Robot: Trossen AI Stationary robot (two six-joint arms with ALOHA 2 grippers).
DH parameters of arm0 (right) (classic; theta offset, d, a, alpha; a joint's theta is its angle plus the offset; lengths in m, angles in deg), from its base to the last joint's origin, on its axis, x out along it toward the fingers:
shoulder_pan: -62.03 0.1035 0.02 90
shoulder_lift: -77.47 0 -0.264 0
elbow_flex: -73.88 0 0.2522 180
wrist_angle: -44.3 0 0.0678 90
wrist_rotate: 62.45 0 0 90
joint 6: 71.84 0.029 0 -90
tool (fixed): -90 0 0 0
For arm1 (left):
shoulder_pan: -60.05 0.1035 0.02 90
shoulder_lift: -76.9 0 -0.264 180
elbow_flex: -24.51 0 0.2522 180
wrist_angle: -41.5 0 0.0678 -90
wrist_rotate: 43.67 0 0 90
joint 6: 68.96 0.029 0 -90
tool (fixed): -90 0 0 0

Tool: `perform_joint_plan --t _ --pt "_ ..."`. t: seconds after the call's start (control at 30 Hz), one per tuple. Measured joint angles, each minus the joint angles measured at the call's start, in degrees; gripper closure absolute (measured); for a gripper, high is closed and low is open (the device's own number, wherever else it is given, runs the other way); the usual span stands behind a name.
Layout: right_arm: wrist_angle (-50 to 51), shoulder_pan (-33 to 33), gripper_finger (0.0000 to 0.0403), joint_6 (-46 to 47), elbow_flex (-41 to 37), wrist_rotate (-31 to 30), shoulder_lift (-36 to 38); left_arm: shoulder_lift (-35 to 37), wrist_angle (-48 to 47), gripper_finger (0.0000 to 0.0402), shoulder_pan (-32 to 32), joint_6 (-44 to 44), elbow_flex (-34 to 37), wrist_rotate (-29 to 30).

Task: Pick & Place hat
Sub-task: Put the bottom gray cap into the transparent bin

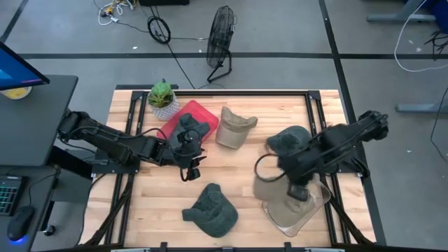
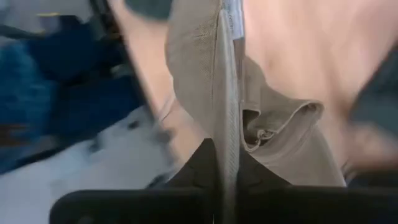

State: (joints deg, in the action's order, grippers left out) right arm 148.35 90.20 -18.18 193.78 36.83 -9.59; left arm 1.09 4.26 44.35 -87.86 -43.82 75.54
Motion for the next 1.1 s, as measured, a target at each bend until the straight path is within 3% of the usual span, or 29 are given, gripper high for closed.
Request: perform_joint_plan --t 0.13,0.23,0.4,0.57,0.83,1.1 --pt "-2.92 1.05 0.0391 12.34 2.46 7.05 1.79 0.0 -0.15 0.0271 -0.02 -0.01 0.0 0.02" --pt "0.01 2.8 0.0391 18.94 2.28 7.26 1.99 0.0 -0.84 0.0271 -0.02 -0.02 0.0 0.03" --pt "-2.35 6.82 0.0391 22.21 -3.65 6.34 2.09 0.0 -1.53 0.0271 -0.02 -0.02 0.0 0.04" --pt "-6.38 9.49 0.0391 26.58 -13.97 10.87 1.99 0.0 -1.88 0.0271 -0.02 -0.02 0.0 0.04" --pt "-28.63 9.57 0.0391 25.71 -26.98 15.76 1.98 0.0 -1.92 0.0271 -0.02 -0.02 0.0 0.04" --pt "-25.4 7.87 0.0385 19.38 -27.6 13.26 2.05 0.0 -1.9 0.0271 -0.02 -0.07 0.0 0.04"
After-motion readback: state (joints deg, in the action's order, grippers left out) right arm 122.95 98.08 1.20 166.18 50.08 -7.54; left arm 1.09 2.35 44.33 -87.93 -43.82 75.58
